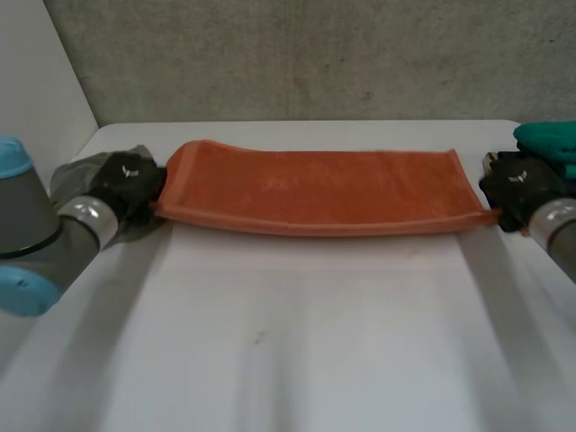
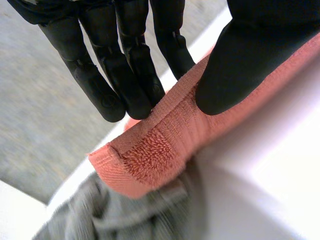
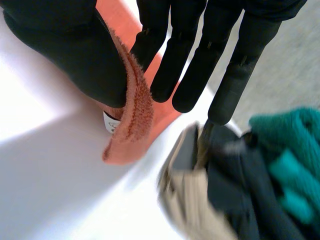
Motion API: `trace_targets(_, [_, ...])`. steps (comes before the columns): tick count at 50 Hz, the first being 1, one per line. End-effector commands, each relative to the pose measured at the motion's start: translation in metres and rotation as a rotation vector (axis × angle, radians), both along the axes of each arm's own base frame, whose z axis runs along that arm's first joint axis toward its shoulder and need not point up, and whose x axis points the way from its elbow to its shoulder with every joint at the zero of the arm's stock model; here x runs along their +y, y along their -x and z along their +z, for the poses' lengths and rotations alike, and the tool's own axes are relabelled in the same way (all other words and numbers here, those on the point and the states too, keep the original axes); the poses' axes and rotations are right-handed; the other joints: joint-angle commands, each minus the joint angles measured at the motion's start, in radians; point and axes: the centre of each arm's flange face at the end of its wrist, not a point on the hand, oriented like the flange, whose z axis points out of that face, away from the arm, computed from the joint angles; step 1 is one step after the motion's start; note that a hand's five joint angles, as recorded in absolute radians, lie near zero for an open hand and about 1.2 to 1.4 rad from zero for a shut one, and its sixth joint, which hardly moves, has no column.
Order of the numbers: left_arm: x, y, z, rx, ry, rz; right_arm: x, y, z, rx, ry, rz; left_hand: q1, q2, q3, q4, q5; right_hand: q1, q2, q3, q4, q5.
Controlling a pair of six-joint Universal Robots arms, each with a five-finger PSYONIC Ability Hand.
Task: Fold the laundry.
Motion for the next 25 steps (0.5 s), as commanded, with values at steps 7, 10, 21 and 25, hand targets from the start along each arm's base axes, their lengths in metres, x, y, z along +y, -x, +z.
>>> trace_targets(7, [0.124, -0.027, 0.012, -0.332, -0.547, -0.059, 0.102, 0.045, 0.008, 0.407, -0.354, 0.094, 0.233, 0.201, 0.207, 0.202, 0.231, 0.261, 0.218, 0.203, 0.200, 0.205])
trace_targets(10, [0.142, -0.027, 0.013, -0.398, -0.625, -0.104, 0.110, 0.046, 0.008, 0.454, -0.371, 0.141, 0.233, 0.201, 0.207, 0.202, 0.231, 0.261, 0.218, 0.203, 0.200, 0.205])
trace_targets(21, [0.068, 0.004, 0.034, -0.341, -0.258, -0.042, 0.054, 0.016, 0.013, 0.309, -0.156, 0.128, 0.233, 0.201, 0.207, 0.202, 0.231, 0.261, 0.218, 0.203, 0.200, 0.205])
trace_targets(25, [0.035, 0.017, 0.033, -0.293, -0.173, -0.006, 0.028, 0.005, 0.010, 0.239, -0.081, 0.089, 0.233, 0.201, 0.207, 0.202, 0.231, 0.261, 0.218, 0.203, 0.200, 0.205])
